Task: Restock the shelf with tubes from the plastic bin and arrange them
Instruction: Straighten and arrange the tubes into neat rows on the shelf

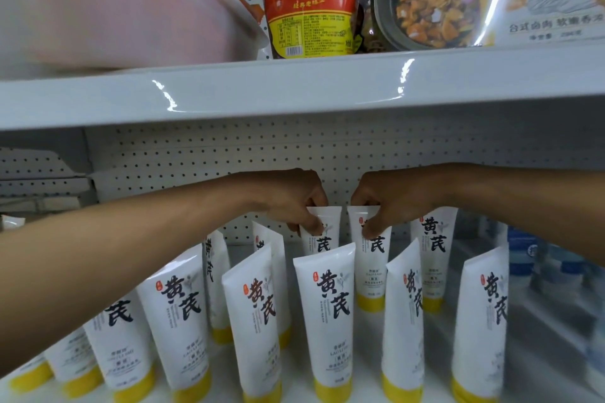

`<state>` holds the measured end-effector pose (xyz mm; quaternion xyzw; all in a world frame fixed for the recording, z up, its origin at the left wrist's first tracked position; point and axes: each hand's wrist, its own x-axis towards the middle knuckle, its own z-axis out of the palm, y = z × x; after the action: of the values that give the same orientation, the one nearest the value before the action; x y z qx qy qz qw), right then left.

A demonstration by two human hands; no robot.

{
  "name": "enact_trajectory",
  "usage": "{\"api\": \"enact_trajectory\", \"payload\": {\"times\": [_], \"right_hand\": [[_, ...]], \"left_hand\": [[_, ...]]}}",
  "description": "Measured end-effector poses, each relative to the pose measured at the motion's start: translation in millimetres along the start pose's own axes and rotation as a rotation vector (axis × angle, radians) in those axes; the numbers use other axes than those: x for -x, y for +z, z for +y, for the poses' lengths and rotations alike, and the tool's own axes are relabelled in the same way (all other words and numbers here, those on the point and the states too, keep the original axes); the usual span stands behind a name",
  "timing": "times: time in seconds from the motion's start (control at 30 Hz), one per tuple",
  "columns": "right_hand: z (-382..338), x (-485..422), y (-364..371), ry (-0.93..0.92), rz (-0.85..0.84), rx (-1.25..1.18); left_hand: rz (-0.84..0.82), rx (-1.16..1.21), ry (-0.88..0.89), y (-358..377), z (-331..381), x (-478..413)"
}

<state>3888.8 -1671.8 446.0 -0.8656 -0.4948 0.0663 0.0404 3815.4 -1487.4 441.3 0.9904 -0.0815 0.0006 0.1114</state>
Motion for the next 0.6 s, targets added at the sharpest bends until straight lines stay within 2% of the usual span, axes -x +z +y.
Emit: {"api": "enact_trajectory", "payload": {"times": [0.17, 0.33, 0.5, 0.6], "right_hand": [[2, 0, 0, -0.012, 0.001, -0.004], [1, 0, -2, -0.021, 0.005, -0.007], [-4, -1, -9, -0.048, 0.072, -0.051], [-15, -6, -15, -0.047, 0.091, -0.03]], "left_hand": [[0.001, -0.023, -0.01, 0, 1, 1], [-0.003, -0.144, 0.006, -5, 2, 6], [0.026, 0.066, 0.048, -42, -11, 37], [-0.094, 0.193, 0.096, -55, -22, 63]]}}
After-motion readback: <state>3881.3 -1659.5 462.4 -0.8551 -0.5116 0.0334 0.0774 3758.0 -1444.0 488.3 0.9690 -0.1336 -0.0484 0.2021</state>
